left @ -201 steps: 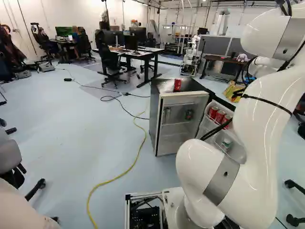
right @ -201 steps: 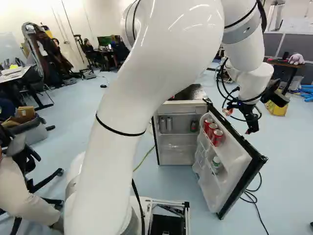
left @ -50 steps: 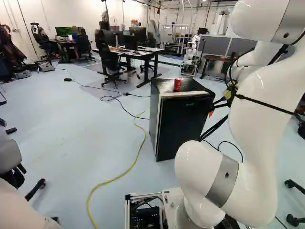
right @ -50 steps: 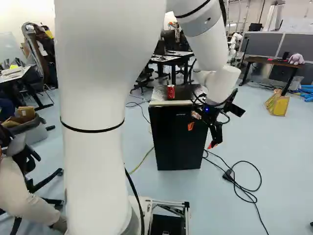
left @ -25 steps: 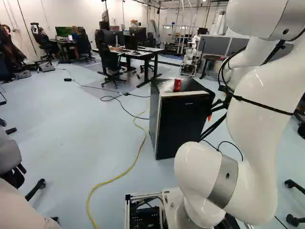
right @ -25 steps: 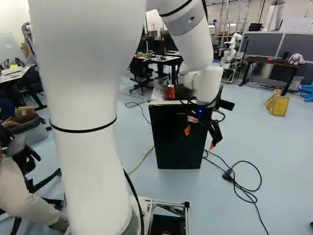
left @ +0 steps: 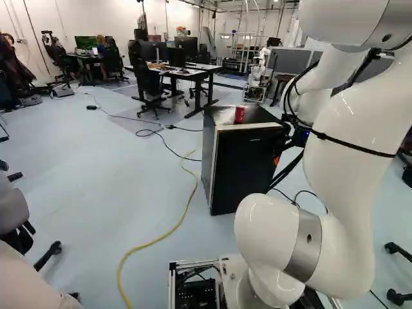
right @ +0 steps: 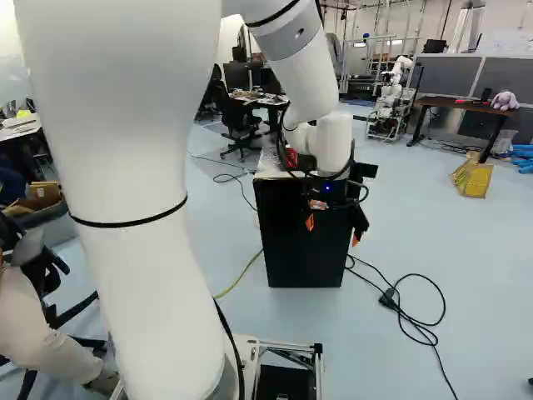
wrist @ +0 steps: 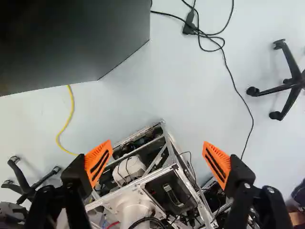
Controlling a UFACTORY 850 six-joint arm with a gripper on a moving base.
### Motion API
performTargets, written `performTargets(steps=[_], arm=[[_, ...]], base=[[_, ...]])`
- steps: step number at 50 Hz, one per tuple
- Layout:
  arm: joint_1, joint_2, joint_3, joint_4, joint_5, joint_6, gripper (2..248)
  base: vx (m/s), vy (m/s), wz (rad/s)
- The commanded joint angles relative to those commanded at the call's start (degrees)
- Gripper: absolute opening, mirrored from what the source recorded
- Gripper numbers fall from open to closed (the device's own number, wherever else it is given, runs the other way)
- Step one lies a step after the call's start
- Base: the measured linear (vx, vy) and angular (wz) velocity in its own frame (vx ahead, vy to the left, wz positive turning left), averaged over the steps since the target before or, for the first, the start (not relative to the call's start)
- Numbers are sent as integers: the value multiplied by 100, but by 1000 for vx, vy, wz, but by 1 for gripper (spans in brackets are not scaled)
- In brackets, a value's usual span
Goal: Grab a drink from the fridge
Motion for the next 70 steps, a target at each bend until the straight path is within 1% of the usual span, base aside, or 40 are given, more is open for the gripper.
performTargets(steps=[10,30,45,57,70], arm=[[267,82,103,-2,43,0,247],[818,205,255,-3,288,0,247],[1252,144,181,-3,420,0,247],[1472,-50,-59,-3,501,0,247],[1601,-317,-398,-3,648,0,247]], base=[[0,0,0],[0,0,0],[0,0,0],[0,0,0],[0,0,0]])
